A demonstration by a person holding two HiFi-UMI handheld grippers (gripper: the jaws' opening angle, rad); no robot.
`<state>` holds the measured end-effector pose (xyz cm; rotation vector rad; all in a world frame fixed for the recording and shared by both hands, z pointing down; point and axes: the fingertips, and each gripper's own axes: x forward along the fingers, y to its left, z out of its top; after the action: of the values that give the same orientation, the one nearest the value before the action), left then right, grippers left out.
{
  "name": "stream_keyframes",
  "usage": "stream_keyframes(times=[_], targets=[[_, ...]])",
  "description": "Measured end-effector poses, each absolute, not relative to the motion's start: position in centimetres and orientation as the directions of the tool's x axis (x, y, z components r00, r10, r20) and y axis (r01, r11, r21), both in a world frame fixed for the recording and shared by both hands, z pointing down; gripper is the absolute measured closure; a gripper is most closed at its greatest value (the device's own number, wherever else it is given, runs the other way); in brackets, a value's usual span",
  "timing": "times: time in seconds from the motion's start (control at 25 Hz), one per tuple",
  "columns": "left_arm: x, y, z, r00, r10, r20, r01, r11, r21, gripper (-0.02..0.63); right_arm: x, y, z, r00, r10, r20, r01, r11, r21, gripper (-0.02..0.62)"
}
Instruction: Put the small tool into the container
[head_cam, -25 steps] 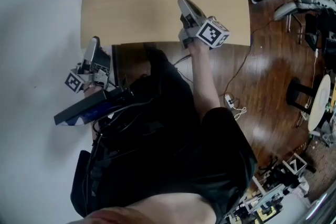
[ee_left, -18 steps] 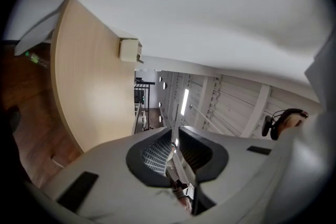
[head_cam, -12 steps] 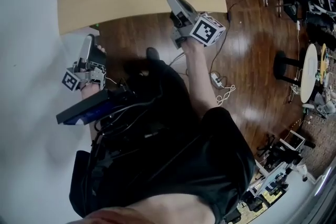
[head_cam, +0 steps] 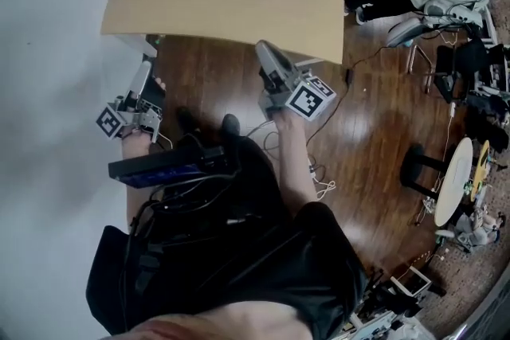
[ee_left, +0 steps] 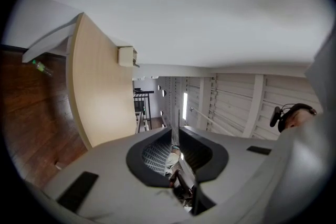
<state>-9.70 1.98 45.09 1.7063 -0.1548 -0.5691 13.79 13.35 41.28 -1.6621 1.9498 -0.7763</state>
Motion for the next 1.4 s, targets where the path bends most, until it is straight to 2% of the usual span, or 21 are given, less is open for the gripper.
stream_keyframes(times=[0.44,0.6,0.84,1.0,1.2,1.4], targets=[[-11.8,11.4,45.3,0.841,-0.523,-0.136,0.032,-0.203,0.979,0.574,12.2,15.6,44.0,-0.364,-0.929,-0.07,-0.588,0.288,-0.756,0.609],[-12.3,12.2,44.3,0.843,-0.522,-0.134,0.015,-0.226,0.974,0.574,12.3,16.6,42.7,-0.345,-0.93,-0.122,-0.58,0.314,-0.752,0.609],[-10.9,13.5,41.4,0.87,-0.457,-0.184,0.065,-0.264,0.962,0.574,12.2,19.9,42.9,-0.3,-0.943,-0.145,-0.576,0.3,-0.76,0.609],[-14.6,16.6,41.4,0.88,-0.44,-0.18,0.077,-0.241,0.967,0.574,8.7,22.2,43.0,-0.279,-0.953,-0.115,-0.574,0.262,-0.776,0.609],[-24.5,19.7,44.0,0.851,-0.498,-0.165,0.061,-0.218,0.974,0.574,-2.5,26.5,42.9,-0.329,-0.939,-0.096,-0.548,0.273,-0.791,0.609],[-24.0,20.2,44.6,0.869,-0.452,-0.203,0.126,-0.194,0.973,0.574,-4.0,29.9,41.9,-0.275,-0.961,-0.04,-0.614,0.207,-0.762,0.609]])
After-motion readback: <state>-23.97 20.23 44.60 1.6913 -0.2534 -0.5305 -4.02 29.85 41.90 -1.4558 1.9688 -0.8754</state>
